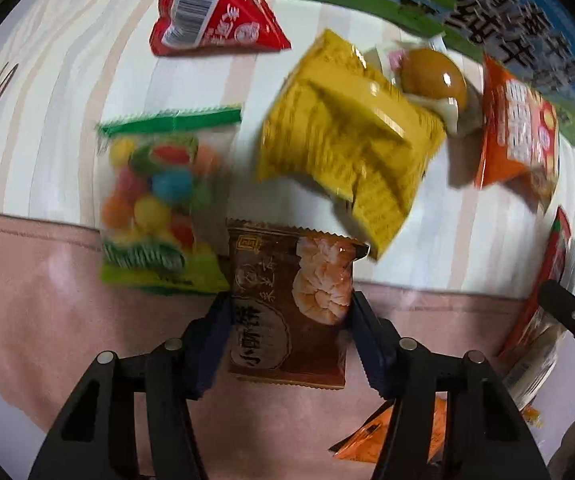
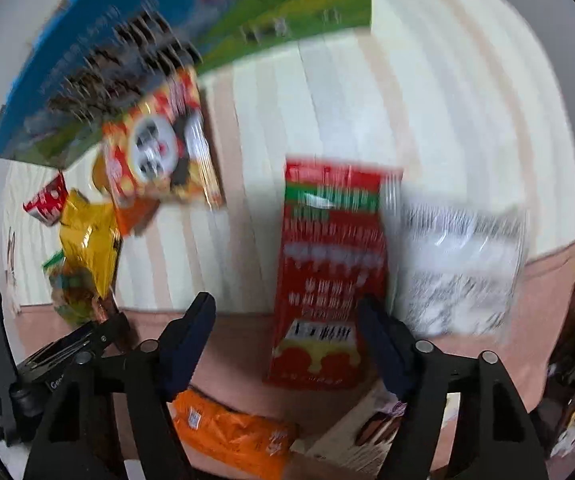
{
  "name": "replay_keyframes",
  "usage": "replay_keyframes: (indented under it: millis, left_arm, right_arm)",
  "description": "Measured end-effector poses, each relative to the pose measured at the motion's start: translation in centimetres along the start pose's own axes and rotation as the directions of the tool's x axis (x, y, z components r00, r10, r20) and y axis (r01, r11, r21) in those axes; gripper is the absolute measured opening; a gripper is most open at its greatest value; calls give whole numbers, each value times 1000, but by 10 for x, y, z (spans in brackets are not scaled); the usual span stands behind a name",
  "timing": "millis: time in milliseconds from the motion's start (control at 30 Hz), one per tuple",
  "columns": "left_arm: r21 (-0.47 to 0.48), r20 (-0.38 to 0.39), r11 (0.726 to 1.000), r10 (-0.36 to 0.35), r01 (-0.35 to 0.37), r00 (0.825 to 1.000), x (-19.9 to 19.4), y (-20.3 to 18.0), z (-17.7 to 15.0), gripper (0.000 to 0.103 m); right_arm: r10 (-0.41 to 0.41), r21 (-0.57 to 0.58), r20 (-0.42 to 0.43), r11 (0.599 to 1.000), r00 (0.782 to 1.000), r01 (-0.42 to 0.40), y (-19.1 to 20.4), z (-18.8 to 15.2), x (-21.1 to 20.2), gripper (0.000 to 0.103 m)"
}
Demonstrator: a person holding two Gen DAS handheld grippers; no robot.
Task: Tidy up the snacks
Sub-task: 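Grasp the brown shrimp-snack bag with the left tool while the right tool grasps the red sauce packet, then carry both packets into the box and open both tools to release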
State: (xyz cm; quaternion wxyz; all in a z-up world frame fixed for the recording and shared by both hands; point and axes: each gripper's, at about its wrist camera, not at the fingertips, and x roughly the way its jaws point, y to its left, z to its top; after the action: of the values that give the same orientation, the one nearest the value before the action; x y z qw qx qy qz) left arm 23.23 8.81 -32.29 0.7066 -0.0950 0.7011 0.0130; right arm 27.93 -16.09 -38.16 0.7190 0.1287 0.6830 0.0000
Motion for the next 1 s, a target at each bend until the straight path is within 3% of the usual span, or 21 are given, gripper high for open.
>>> replay_keyframes:
  millis: [200, 267, 367, 500, 567, 667, 933, 1000]
  left_arm:
    - [6, -9, 1000, 0, 0, 1000, 6, -2, -6, 56]
    - [13, -13, 1000, 0, 0, 1000, 6, -2, -12, 56]
    - [29, -33, 1000, -2, 3, 999, 7, 1, -29, 56]
    - [27, -48, 1000, -10, 11, 999, 16, 4, -39, 56]
    - [-2, -58, 1000, -30, 30, 998, 23, 9, -38, 57]
    - [-19, -69, 999, -47, 46, 996, 31, 10, -26, 57]
    - [-21, -38, 999, -32, 31, 999, 37, 10, -45, 56]
    - [-21, -25, 1000, -23, 23, 999, 30, 5, -50, 56]
  right_arm:
    - [-61, 61, 34, 996, 998, 59, -13, -2, 16, 73]
    - [-87, 47, 53, 995, 995, 85, -9, -6, 17, 59]
    - [-88, -45, 41, 995, 995, 90, 5, -23, 15, 52]
    - [-37, -170, -76, 985, 996, 24, 25, -58, 25, 52]
    - [-27, -193, -115, 981, 993, 4, 32, -70, 30, 61]
    - [10, -153, -106, 988, 994, -26, 26, -73, 30, 67]
    - [-52, -128, -46, 991, 998, 46, 19, -64, 36, 66]
    - [-80, -158, -29, 985, 996, 75, 28, -73, 40, 55]
